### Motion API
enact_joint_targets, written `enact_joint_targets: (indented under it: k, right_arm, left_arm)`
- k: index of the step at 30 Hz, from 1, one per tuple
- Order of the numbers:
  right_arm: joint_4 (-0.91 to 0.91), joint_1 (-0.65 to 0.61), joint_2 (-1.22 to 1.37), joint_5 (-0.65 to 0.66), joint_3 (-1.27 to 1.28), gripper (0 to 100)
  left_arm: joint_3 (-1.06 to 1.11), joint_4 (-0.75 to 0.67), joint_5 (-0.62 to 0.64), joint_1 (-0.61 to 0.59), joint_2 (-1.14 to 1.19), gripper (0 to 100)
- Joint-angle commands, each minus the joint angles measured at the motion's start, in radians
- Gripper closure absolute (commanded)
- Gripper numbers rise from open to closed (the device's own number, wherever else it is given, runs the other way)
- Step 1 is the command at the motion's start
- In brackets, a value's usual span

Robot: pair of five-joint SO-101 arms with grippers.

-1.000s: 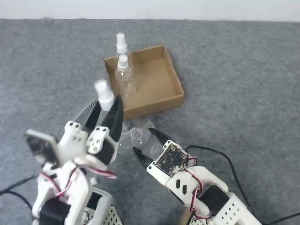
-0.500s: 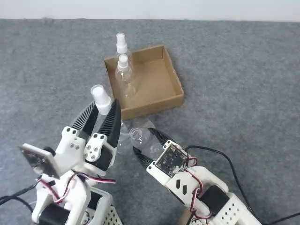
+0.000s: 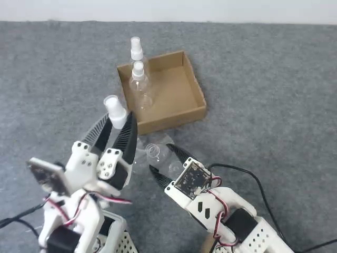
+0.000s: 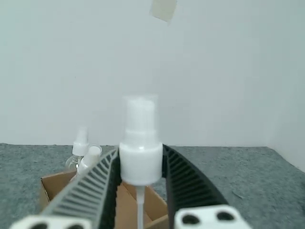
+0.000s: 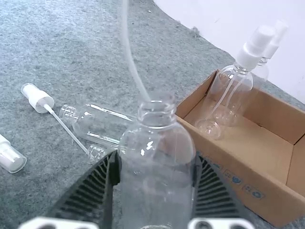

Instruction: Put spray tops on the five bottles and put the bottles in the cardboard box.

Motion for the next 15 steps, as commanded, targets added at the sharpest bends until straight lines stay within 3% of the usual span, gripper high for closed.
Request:
enact_joint_targets:
  k: [1,15]
  right_arm:
    - [-0.021,-0.007,-0.01,0.014,0.02,90.2]
    - [-0.019,0.005,-0.018,0.014,0.02,90.2]
  left_arm:
    - [0.081,-0.107,-0.008,0.006,-0.012,99]
    - [0.157,-0.112,-0.063,0.163,-0.014,99]
